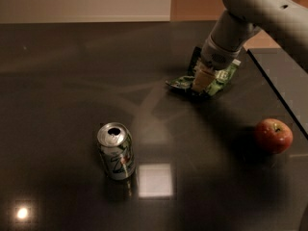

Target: Move green jalapeno chip bag near 7up can

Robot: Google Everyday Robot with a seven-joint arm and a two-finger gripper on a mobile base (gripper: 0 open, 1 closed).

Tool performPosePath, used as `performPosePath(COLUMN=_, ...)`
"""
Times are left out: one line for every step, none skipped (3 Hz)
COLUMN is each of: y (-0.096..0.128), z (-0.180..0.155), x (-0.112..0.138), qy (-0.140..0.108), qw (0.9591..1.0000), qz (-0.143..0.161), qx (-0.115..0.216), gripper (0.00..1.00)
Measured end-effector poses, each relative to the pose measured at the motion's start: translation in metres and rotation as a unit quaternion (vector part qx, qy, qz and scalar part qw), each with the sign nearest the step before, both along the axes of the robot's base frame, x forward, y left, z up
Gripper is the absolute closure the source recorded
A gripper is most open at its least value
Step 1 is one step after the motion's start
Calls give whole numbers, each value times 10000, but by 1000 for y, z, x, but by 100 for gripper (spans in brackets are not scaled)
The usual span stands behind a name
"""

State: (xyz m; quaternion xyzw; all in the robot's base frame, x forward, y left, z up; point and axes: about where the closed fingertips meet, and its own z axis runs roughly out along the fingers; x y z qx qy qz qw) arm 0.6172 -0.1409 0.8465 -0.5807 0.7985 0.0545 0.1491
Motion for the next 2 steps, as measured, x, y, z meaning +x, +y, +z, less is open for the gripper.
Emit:
performPosePath(y=17, z=16, x=-23, qy=28, qw=9992, qz=312, qx=247, gripper=100)
performPosePath(y=45, z=35, x=-58, qy=45, qw=9943, qz=899, qx=567, gripper=100)
